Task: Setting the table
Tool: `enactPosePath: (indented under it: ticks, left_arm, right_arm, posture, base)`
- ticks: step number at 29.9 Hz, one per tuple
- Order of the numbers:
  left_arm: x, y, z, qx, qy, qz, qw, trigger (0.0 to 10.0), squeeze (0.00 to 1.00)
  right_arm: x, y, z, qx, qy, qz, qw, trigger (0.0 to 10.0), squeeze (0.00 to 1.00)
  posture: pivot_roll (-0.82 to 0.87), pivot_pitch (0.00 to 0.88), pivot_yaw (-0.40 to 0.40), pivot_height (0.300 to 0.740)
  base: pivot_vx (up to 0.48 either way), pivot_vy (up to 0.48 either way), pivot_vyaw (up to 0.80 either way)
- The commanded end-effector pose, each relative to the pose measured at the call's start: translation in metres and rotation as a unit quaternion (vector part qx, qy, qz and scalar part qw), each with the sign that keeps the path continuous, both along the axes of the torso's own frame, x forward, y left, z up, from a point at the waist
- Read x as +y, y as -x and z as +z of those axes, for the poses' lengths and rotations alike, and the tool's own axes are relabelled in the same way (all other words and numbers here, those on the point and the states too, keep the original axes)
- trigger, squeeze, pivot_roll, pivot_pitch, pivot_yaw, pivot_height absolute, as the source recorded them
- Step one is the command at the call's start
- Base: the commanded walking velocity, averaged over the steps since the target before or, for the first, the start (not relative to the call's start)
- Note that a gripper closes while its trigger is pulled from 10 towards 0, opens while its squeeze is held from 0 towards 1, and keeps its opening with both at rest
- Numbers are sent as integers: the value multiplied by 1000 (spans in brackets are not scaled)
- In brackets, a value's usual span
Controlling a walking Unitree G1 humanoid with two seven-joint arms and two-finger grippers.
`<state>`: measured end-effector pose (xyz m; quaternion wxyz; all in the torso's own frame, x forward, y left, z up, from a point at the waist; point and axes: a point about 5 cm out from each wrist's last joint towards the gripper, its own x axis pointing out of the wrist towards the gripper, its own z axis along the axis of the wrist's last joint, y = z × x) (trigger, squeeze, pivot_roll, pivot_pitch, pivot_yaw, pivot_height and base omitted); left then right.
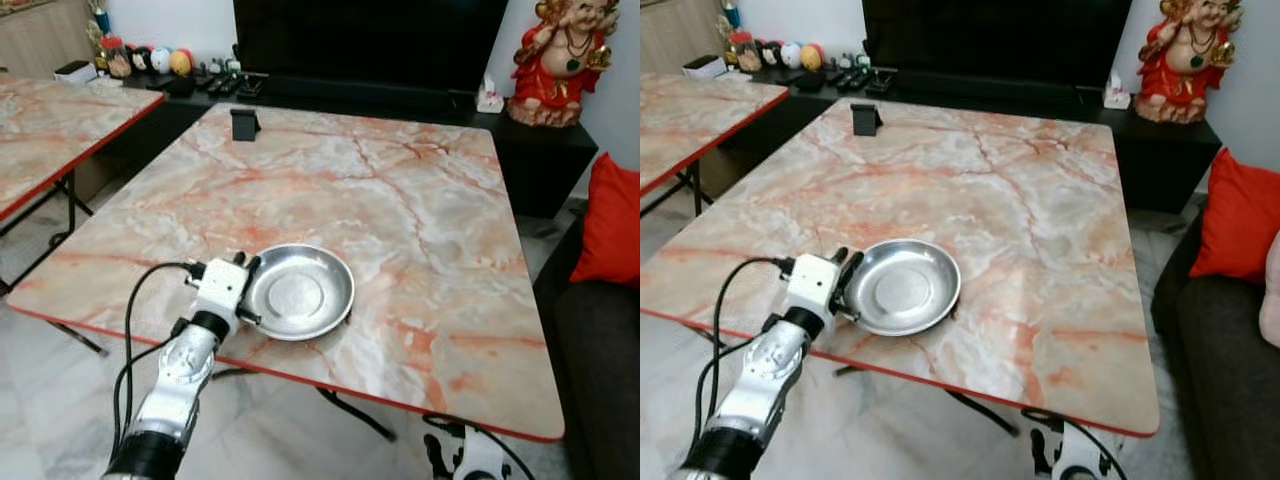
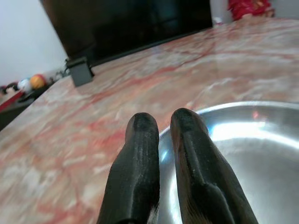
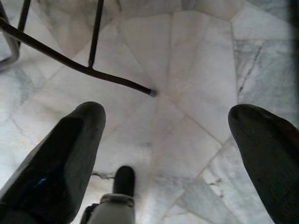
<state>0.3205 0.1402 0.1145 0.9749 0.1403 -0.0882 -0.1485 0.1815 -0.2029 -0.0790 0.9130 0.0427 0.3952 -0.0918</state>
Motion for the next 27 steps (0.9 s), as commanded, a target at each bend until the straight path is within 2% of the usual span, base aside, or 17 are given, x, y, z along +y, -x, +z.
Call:
enactPosePath:
  ticks: [1,2,3,4,5,7,16,22,27]
  left_arm:
    - [-3,-3,3,-7,-3,-9,1000,10000,0]
    - [-12,-9,5,-9,4,-16,1000,10000,0]
    - [-12,-9,5,-9,4,-16,1000,10000,0]
    - [-28,-14,6,-9,15,-29,999,10000,0]
    - [-28,-14,6,-9,15,-29,999,10000,0]
    - [-41,-15,6,-5,24,-43,999,10000,0]
    - [-61,-17,3,-2,31,-66,997,10000,0]
    - [-52,-19,9,-25,11,-60,998,10000,0]
    - [-26,-17,15,-59,9,-12,998,10000,0]
  right_arm:
    - [-1,-3,2,-7,0,-10,1000,10000,0]
    - [-5,-5,4,-13,7,-21,1000,10000,0]
    - [-5,-5,4,-13,7,-21,1000,10000,0]
    - [-13,-8,7,-21,18,-35,999,10000,0]
    - [-13,-8,7,-21,18,-35,999,10000,0]
    - [-20,-9,9,-25,27,-45,998,10000,0]
    - [-35,-9,13,-32,39,-68,996,10000,0]
    - [-33,-10,13,-36,33,-66,997,10000,0]
    - [-23,-13,12,-33,26,-37,998,10000,0]
  posture:
    - [-78,0,11,740]
    - [-126,0,11,740]
    - [-126,0,11,740]
    - [-153,0,16,740]
    - [-153,0,16,740]
    - [-178,0,19,740]
    - [-211,0,36,740]
    - [-177,0,14,740]
    - [-139,0,-20,740]
  base:
    - [0,0,0]
    - [0,0,0]
    - [0,0,0]
    - [0,0,0]
    - [0,0,0]
    - [0,0,0]
    - [0,0,0]
    - [0,0,0]
    - [0,0,0]
